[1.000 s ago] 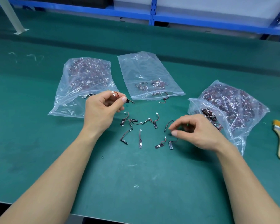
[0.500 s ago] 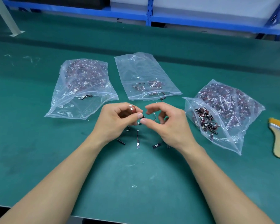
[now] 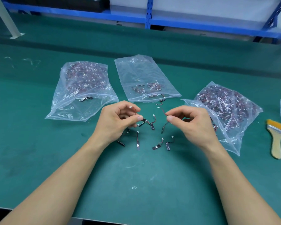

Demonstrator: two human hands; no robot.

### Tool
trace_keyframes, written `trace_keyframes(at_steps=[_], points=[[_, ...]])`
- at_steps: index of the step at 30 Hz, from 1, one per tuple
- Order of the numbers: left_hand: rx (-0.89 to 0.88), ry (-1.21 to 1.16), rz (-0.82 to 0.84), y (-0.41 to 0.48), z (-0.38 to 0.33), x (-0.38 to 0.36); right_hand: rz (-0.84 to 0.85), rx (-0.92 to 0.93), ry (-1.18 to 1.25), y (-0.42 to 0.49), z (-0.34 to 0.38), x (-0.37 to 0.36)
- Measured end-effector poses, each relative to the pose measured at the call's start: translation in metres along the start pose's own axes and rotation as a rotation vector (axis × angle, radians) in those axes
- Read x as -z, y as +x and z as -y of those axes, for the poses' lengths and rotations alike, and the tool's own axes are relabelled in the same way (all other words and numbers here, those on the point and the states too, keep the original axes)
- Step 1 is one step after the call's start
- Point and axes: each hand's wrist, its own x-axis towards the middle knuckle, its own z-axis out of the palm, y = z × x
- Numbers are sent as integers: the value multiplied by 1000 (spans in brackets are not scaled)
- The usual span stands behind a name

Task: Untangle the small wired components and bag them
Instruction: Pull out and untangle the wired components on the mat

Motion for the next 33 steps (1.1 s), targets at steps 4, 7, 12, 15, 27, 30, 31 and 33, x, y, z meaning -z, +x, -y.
trace_keyframes(at_steps=[4,7,12,15,27,30,31,33], points=[[22,28,-40,2,2,1,31,-33,-134,-6,-7,21],[19,37,-81,5,1,-2,109,-17,-313,-14,-11,26],[-22,106,-132,27,-11,-17,209,-80,-488,-19,-18,31],[-24,158,-187,51,-15,-26,282,-133,-541,-20,-20,31],[123,618,-71,103,1,-24,216,-163,-420,-17,-25,29],[14,552,-33,84,-1,-19,179,-157,-399,-16,-28,29],[-16,507,-18,75,-1,-16,165,-152,-393,-17,-29,29],[-48,419,1,54,0,-8,130,-134,-387,-17,-31,27]])
